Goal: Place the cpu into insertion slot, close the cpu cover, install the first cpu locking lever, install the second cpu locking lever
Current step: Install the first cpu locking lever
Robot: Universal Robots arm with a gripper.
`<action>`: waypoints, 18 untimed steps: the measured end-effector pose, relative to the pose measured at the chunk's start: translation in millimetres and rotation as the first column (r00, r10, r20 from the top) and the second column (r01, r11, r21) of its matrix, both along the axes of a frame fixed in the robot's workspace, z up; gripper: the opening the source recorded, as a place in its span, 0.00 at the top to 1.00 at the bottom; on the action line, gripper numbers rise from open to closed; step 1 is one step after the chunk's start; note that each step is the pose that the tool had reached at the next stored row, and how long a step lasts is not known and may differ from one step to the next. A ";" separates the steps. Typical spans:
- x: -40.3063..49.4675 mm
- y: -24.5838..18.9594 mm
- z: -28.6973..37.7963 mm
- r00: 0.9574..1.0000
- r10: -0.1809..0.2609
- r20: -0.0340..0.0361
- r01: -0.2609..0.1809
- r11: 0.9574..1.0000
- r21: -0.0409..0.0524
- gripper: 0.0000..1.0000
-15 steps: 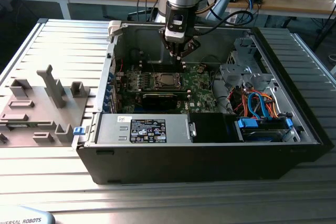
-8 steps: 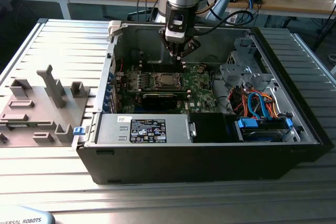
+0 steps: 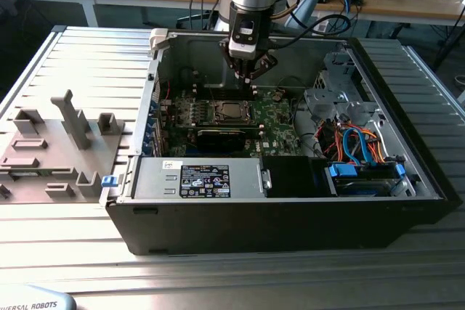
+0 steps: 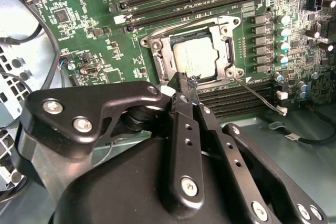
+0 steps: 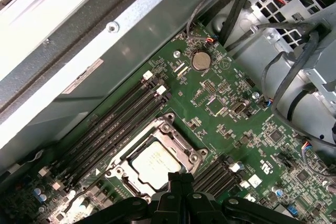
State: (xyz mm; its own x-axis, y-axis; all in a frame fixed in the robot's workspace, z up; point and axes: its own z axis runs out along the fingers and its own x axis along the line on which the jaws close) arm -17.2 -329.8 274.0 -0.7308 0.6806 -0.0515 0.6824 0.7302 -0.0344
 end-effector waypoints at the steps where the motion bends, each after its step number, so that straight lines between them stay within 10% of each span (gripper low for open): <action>1: 0.0 0.0 -0.2 1.000 0.003 0.000 -0.003 1.000 -0.001 0.89; 18: 0.0 0.0 -0.6 1.000 0.021 0.000 -0.021 1.000 -0.001 0.89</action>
